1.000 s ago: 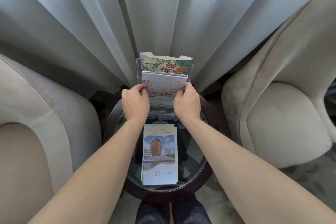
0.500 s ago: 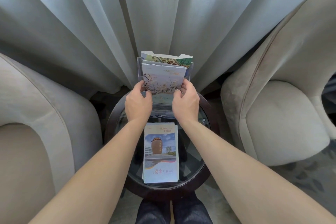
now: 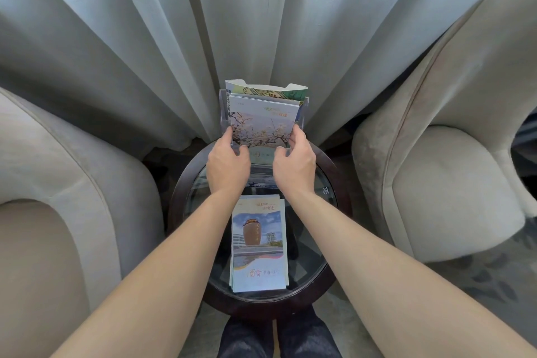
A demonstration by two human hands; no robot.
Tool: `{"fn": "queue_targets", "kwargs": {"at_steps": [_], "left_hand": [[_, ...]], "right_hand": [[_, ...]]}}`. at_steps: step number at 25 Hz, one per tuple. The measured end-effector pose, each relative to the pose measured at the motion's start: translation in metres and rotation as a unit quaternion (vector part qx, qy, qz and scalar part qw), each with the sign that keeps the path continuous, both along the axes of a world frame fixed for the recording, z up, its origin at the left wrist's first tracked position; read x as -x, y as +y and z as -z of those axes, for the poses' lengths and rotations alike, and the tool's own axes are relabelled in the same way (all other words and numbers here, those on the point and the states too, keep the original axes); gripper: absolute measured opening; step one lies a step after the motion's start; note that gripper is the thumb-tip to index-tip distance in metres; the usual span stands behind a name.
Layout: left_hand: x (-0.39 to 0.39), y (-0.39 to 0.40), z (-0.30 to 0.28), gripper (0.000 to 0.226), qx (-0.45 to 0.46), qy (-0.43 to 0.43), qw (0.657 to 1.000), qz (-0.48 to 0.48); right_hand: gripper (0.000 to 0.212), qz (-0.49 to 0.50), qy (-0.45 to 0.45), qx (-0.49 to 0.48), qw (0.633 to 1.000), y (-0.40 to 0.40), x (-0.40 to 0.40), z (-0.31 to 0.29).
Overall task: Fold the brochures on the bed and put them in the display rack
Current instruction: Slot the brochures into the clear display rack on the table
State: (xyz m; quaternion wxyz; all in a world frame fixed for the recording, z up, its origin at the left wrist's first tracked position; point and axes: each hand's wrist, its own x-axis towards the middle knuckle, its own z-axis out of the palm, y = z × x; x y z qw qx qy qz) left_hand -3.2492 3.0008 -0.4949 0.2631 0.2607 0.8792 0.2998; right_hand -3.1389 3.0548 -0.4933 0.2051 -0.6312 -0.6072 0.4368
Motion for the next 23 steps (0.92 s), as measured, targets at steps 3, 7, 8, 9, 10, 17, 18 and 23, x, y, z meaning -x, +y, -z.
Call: {"fn": "queue_targets", "kwargs": {"at_steps": [3, 7, 8, 9, 10, 17, 18, 23], "left_hand": [[0.003, 0.001, 0.000, 0.053, -0.006, -0.002, 1.000, 0.003], [0.003, -0.002, -0.002, 0.053, -0.015, -0.002, 1.000, 0.000], [0.003, -0.002, -0.002, 0.053, -0.016, -0.005, 1.000, 0.000], [0.003, -0.003, -0.002, 0.053, -0.016, -0.008, 1.000, 0.002], [0.004, -0.003, -0.002, 0.053, -0.015, -0.007, 1.000, 0.004], [0.005, -0.005, -0.001, 0.056, 0.002, 0.004, 1.000, 0.030], [0.006, -0.005, -0.001, 0.057, 0.003, 0.005, 0.999, 0.034], [0.001, -0.008, -0.002, 0.061, 0.004, -0.001, 0.999, 0.050]], "right_hand": [[0.063, -0.003, 0.005, 0.004, 1.000, 0.000, 0.000, -0.001], [0.069, 0.021, 0.012, -0.006, 1.000, -0.005, 0.006, -0.007], [0.068, 0.027, 0.010, -0.008, 1.000, -0.004, 0.008, -0.008], [0.067, 0.032, 0.008, -0.009, 0.999, -0.003, 0.010, -0.009], [0.066, 0.035, 0.006, -0.009, 0.999, -0.003, 0.011, -0.010], [0.064, 0.021, -0.010, 0.010, 1.000, -0.004, 0.007, -0.010], [0.065, 0.016, -0.011, 0.011, 1.000, -0.005, 0.006, -0.009], [0.065, 0.009, -0.026, 0.015, 1.000, -0.013, -0.003, -0.008]]}}
